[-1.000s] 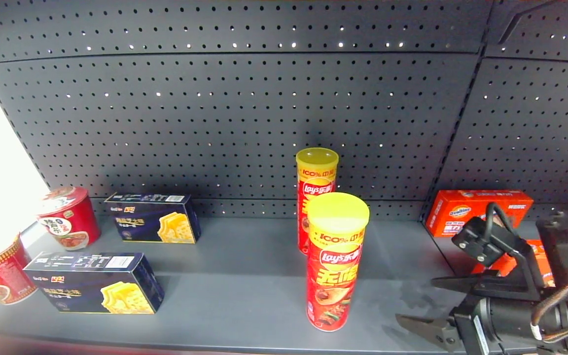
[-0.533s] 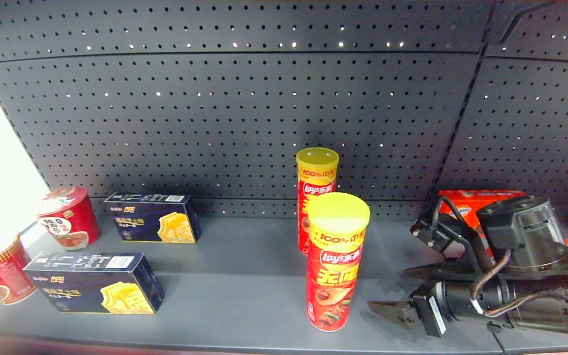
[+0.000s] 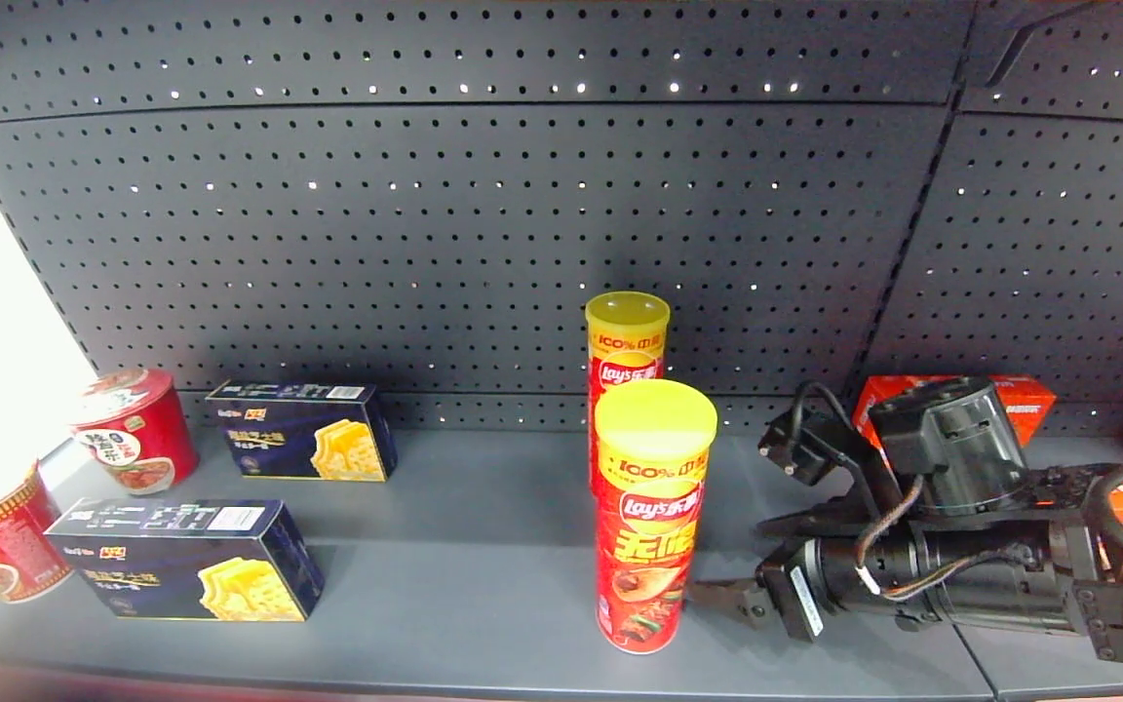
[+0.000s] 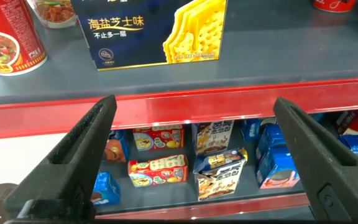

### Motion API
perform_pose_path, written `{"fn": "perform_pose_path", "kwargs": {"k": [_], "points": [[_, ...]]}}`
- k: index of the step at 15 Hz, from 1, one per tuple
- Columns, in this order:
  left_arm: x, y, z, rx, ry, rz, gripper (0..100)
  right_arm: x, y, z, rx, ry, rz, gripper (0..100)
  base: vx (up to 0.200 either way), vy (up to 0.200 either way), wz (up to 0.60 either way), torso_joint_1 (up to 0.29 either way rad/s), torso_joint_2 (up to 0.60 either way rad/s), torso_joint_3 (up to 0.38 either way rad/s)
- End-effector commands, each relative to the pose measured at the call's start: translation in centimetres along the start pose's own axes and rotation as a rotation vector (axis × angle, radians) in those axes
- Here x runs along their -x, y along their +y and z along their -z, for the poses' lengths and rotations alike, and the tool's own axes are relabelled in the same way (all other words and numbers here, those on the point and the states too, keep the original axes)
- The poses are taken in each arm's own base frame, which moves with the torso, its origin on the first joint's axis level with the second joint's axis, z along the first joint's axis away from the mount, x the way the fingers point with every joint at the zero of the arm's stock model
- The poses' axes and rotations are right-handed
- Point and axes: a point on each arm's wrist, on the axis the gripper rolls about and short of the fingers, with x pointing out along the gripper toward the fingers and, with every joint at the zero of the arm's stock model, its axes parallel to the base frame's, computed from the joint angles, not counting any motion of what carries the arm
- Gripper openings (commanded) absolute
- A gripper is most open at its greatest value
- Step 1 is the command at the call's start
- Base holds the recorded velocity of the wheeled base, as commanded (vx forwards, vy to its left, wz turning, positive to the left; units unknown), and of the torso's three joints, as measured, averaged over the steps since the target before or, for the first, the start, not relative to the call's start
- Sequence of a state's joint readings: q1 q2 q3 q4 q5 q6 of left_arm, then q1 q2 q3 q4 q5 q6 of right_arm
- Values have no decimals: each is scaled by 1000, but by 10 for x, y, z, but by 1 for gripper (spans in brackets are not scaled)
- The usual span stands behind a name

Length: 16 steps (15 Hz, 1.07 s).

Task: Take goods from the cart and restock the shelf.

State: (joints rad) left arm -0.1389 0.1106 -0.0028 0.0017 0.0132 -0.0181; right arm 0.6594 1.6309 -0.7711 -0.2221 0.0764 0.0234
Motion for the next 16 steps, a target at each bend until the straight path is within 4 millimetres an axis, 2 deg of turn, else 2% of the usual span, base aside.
{"fn": "perform_pose_path", "kwargs": {"k": [1, 7, 10, 16], "points": [[0, 0, 0, 0, 4, 0, 100, -2, 0, 0, 1, 4, -2, 100, 0, 0, 0, 0, 0, 0], [-1, 0, -1, -2, 18, 20, 100, 1, 0, 3, -1, 10, 1, 100, 0, 0, 0, 0, 0, 0], [-1, 0, 0, -5, 17, 32, 100, 16, -1, 6, -26, -20, 8, 100, 0, 0, 0, 0, 0, 0], [-1, 0, 0, -5, 17, 26, 100, 34, -2, 2, -24, -206, 17, 100, 0, 0, 0, 0, 0, 0]]}}
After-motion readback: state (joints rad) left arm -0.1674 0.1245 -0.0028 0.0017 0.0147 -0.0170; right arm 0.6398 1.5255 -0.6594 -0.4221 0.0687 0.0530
